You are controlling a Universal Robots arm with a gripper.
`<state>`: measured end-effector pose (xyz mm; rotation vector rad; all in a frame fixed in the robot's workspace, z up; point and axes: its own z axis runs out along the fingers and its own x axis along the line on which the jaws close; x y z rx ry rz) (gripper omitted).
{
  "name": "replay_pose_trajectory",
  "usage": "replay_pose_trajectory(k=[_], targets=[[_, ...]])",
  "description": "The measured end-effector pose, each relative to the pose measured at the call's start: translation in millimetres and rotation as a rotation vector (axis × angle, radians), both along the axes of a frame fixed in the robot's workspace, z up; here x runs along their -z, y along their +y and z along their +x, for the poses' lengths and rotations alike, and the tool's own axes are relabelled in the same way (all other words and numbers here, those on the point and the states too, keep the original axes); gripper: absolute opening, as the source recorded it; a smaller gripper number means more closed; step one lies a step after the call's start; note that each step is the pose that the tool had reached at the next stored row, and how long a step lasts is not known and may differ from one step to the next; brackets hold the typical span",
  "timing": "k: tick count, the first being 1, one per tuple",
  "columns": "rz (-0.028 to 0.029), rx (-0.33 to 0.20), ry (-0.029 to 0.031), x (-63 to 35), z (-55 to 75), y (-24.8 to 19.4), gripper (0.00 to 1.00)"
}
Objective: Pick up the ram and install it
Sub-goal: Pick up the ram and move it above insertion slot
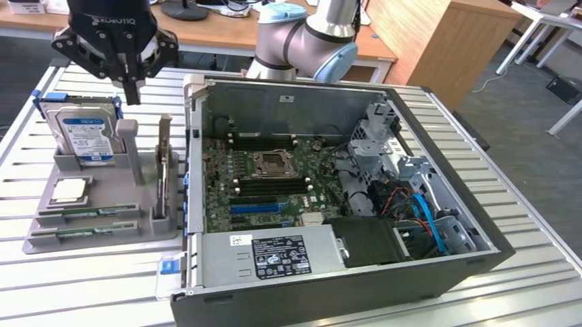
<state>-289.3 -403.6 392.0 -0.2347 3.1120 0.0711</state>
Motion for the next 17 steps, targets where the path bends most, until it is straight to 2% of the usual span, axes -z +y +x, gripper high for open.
replay_pose_trajectory(k=[17], targets=[[-0.0006, -0.308, 0.0, 0.0, 0.0, 0.0, 0.11]])
